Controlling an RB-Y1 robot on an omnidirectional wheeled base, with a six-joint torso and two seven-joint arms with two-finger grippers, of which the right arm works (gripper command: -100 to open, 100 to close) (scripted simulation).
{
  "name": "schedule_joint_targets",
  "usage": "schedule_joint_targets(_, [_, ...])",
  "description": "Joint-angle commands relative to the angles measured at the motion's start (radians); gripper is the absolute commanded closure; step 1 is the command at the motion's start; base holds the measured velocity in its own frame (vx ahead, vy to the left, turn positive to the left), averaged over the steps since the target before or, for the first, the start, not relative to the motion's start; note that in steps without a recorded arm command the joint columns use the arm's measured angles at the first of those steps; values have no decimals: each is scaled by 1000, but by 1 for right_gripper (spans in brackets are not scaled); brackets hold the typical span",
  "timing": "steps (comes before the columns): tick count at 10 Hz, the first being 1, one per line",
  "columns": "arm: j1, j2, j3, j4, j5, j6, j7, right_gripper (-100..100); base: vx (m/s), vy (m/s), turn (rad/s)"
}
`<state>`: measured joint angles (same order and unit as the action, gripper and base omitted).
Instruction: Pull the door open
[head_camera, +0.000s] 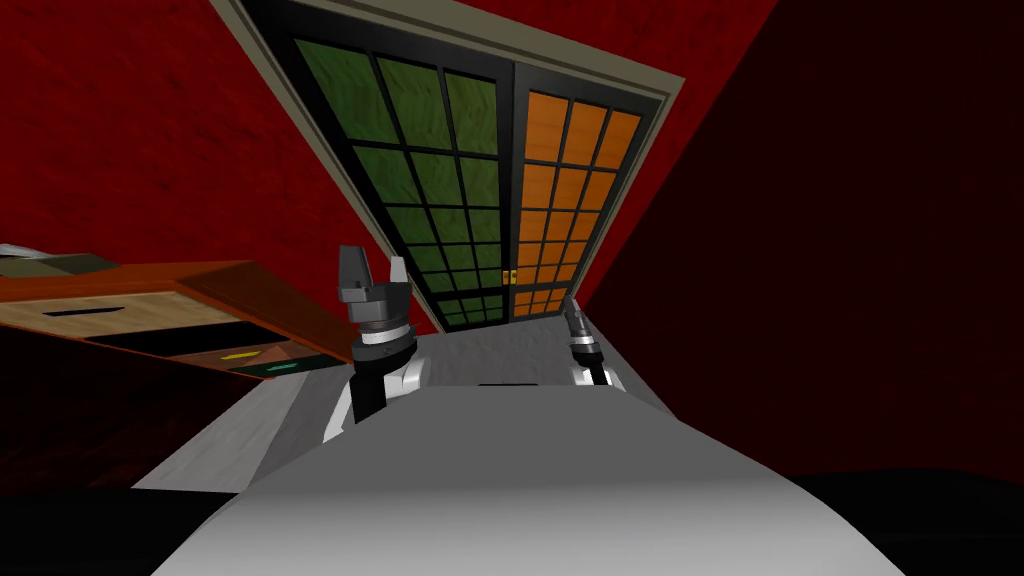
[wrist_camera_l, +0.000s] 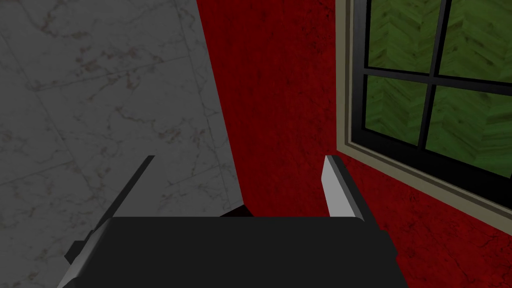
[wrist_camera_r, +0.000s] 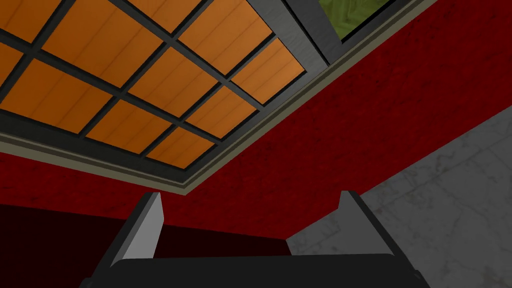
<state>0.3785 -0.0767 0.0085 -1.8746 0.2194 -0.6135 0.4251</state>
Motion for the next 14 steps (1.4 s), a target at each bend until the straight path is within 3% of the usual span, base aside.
schedule_joint_targets(1, [-7, -4, -4, 35, 10, -9, 33, -100, 111, 67, -3])
schedule_joint_targets(14, [-116, -8, -46, 373, 94, -75, 298, -100, 98, 50, -4])
